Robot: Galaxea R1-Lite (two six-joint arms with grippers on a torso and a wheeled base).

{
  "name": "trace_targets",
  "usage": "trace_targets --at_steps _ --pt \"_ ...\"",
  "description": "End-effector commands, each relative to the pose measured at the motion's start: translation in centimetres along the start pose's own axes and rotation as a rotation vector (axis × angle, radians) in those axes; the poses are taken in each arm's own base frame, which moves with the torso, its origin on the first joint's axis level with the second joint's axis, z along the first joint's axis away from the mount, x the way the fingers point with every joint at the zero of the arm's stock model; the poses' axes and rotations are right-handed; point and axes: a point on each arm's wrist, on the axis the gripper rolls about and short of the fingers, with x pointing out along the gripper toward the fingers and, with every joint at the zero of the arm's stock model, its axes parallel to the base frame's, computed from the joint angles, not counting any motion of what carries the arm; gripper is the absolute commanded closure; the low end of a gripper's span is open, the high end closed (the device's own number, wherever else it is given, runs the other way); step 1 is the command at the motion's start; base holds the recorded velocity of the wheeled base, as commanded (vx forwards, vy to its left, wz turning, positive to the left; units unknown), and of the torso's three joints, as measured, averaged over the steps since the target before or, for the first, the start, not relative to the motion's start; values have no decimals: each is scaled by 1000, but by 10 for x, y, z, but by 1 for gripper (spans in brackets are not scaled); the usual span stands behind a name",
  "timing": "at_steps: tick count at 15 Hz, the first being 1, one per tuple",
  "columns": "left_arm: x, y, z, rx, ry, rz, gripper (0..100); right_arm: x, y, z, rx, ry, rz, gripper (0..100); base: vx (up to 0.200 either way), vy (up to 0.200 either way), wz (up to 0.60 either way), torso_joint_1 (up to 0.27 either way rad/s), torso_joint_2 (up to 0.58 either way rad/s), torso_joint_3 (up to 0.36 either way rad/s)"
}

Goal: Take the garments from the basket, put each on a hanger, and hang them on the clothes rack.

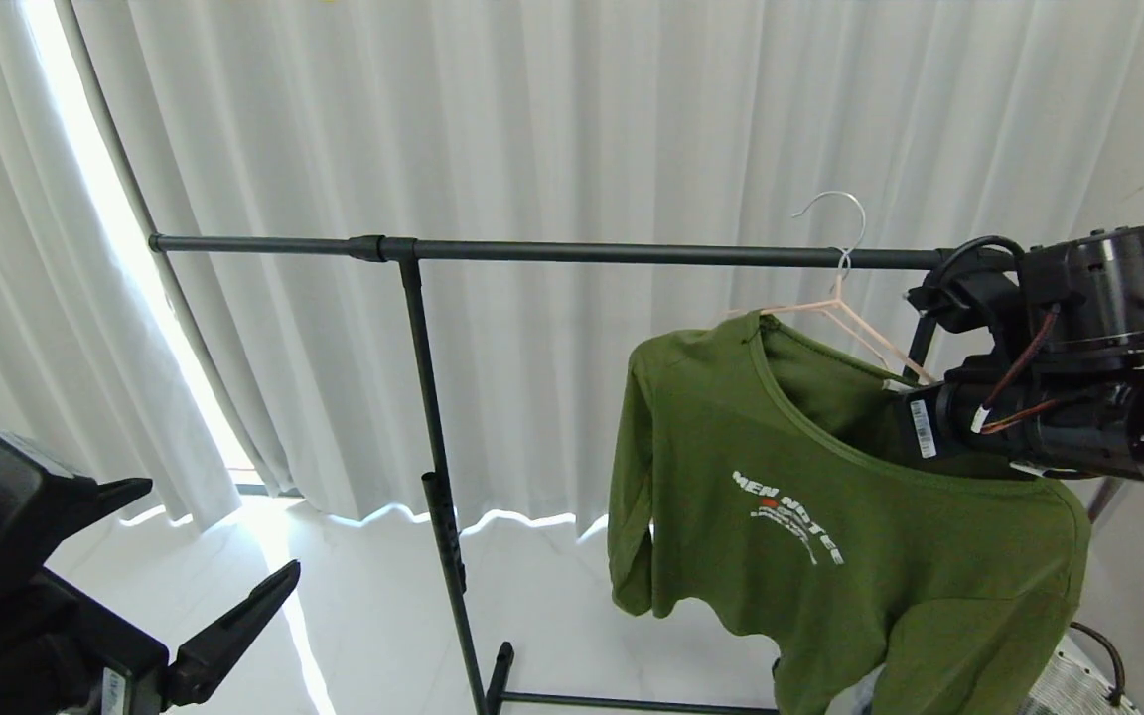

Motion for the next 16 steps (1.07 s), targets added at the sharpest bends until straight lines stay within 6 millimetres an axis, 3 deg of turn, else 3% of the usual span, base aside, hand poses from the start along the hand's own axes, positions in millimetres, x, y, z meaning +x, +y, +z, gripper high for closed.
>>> trace_targets --at_steps 1,11,16 --pt "4 -2 1 7 16 -5 0 2 5 -1 0 4 12 100 200 0 0 -12 -7 7" --pt "4 -3 -3 20 24 -8 0 5 23 -8 -1 32 28 100 200 0 0 5 1 4" --pt "3 -3 -5 26 26 -12 0 18 27 -17 -10 72 -20 100 0 0 0 0 0 0"
